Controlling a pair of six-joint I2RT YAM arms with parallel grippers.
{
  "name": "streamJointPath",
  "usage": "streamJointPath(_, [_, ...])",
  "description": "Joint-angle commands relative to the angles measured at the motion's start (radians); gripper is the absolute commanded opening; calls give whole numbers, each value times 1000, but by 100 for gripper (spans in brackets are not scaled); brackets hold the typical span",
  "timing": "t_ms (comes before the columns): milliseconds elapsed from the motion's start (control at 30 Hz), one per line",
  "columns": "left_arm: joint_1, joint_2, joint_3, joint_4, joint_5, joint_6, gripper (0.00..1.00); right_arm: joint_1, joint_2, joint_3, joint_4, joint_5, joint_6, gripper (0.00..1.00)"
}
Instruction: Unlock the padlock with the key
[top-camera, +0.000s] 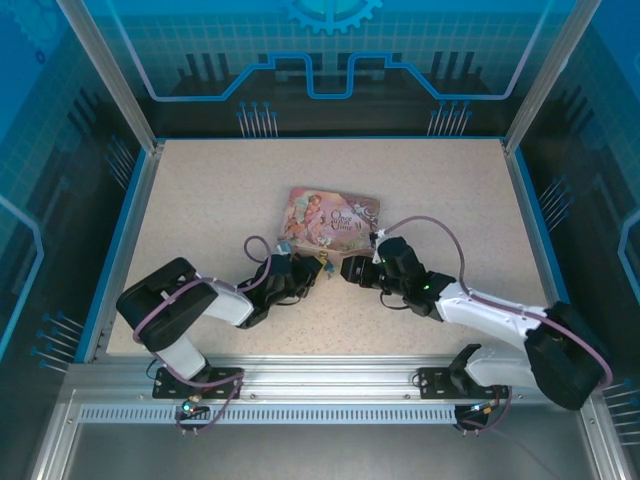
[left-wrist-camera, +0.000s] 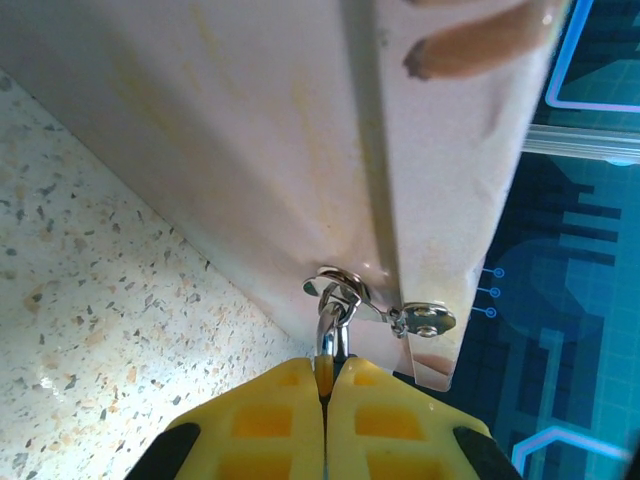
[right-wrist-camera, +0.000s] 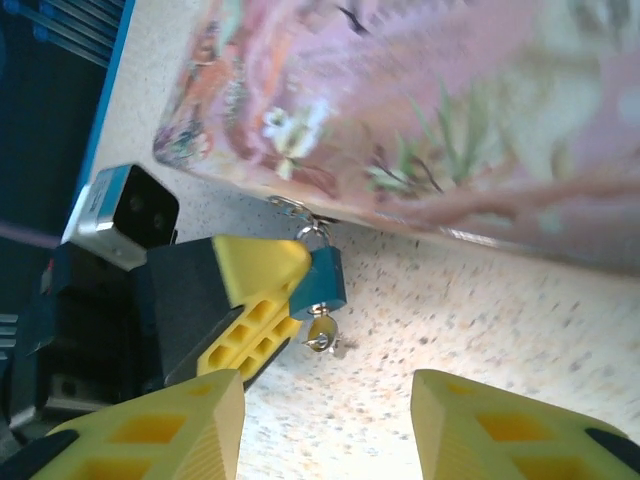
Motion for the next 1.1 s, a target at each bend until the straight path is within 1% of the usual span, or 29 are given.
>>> streamJointPath(0, [-6, -39, 39, -34, -4, 19, 0, 55, -48, 58, -237, 159, -424, 46])
streamJointPath(67, [-6, -44, 43, -48, -1, 24, 0, 110, -48, 48, -222, 224, -584, 46])
streamJointPath(133, [-6, -49, 49, -56, -1, 26, 0, 193, -44, 27, -167, 329, -728, 45])
streamJointPath(200, [-7, -54, 52, -61, 1, 30, 0, 277, -41, -36, -25, 446, -866, 43])
streamJointPath(233, [-6, -56, 52, -65, -1, 30, 0, 296, -37, -61, 46, 482, -908, 43])
streamJointPath(333, [-6, -67, 53, -84, -2, 33, 0, 320, -13, -126, 246, 511, -1057, 43])
streamJointPath(400, [-6, -69, 55, -91, -1, 37, 0, 338, 27, -152, 343, 531, -1170, 43])
streamJointPath(600, [-6, -74, 63, -103, 1, 37, 0, 375, 178, -123, 478, 613, -1405, 43])
streamJointPath(733, [-6, -71, 61, -95, 5, 31, 0, 378, 248, -107, 527, 624, -1481, 41])
streamJointPath(767, [-6, -70, 61, -93, 4, 29, 0, 378, 262, -99, 530, 622, -1488, 40])
streamJointPath(967, [-6, -61, 57, -75, 12, 19, 0, 355, 298, -66, 531, 581, -1448, 33])
streamJointPath(1067, [-6, -56, 55, -66, 14, 14, 0, 349, 319, -54, 527, 580, -1444, 30])
